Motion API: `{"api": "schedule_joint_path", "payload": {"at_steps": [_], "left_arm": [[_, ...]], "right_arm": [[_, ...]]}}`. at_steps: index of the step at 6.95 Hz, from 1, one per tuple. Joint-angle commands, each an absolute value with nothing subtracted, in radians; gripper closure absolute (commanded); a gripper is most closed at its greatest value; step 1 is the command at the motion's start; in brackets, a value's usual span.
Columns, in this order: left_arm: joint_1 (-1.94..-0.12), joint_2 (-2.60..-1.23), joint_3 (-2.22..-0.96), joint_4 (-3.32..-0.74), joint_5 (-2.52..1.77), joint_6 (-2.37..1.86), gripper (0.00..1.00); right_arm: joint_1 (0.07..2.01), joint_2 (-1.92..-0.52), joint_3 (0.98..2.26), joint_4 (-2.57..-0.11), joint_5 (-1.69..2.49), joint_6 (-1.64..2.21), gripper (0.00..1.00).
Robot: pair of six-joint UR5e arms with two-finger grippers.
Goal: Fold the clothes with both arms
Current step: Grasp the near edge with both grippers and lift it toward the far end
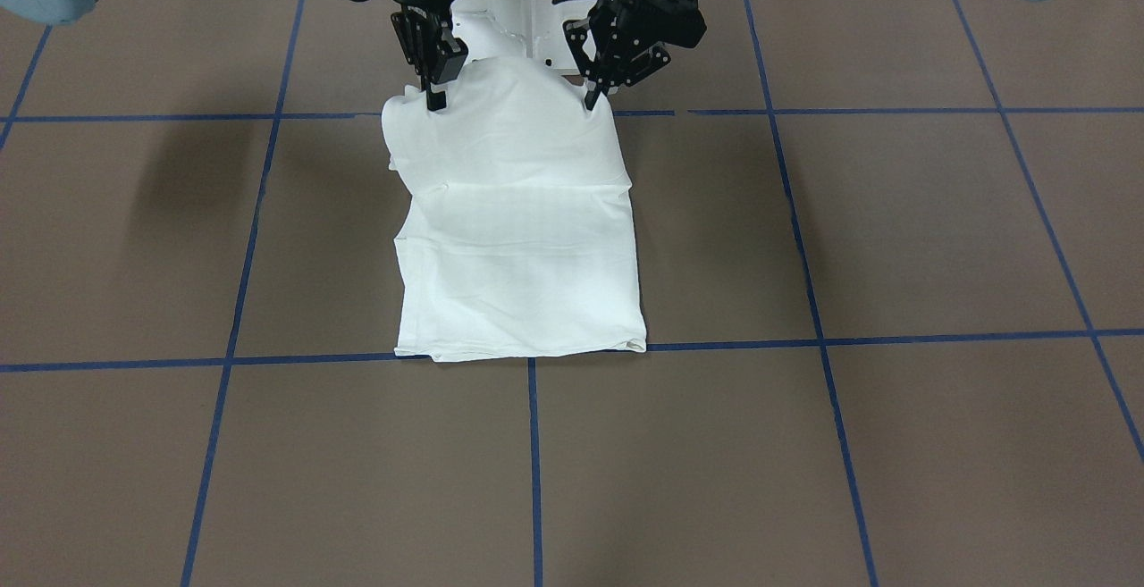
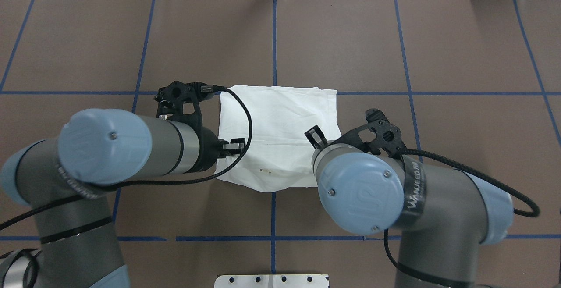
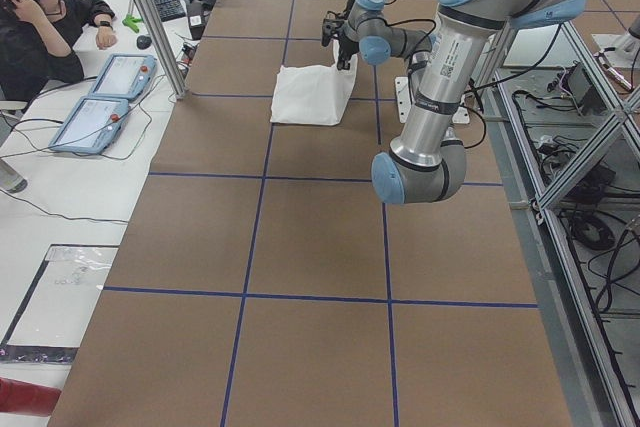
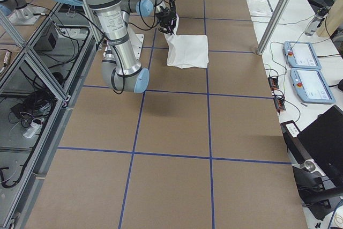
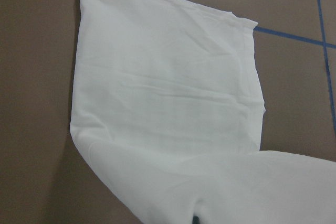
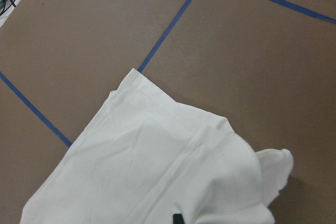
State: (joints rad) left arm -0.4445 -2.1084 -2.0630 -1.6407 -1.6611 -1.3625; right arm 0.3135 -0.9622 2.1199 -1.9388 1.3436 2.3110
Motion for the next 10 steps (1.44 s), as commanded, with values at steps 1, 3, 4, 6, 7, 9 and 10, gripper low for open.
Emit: {"api": "schedule_joint_path", "payload": {"at_steps": [1, 3, 4, 6, 7, 9, 10], "left_arm": [[-0.512, -2.152, -1.871, -1.739, -1.658, -1.295, 1.0], [-0.537, -2.177, -1.702, -1.851, -1.64, -1.275, 1.0], [-0.54, -2.186, -1.647, -1.883, -1.634, -1.253, 1.0], [-0.538, -2.186, -1.559, -1.951, -1.632, -1.252, 1.0], [-0.538, -2.186, -1.527, -1.988, -1.634, -1.247, 1.0], [-0.538, -2.186, -1.509, -2.005, -1.634, -1.246, 1.0], [-0.54, -2.186, -1.512, -2.006, -1.634, -1.243, 0.51]], "right_arm": [[0.405, -0.954, 1.924, -1.754, 1.348, 2.215, 1.0], [0.449, -0.953, 1.817, -1.671, 1.367, 2.183, 1.0], [0.456, -0.925, 1.757, -1.649, 1.367, 2.175, 1.0], [0.459, -0.882, 1.614, -1.539, 1.365, 2.175, 1.0], [0.459, -0.881, 1.591, -1.525, 1.365, 2.172, 1.0], [0.463, -0.881, 1.58, -1.523, 1.364, 2.152, 1.0], [0.469, -0.881, 1.58, -1.523, 1.364, 2.107, 0.84]]}}
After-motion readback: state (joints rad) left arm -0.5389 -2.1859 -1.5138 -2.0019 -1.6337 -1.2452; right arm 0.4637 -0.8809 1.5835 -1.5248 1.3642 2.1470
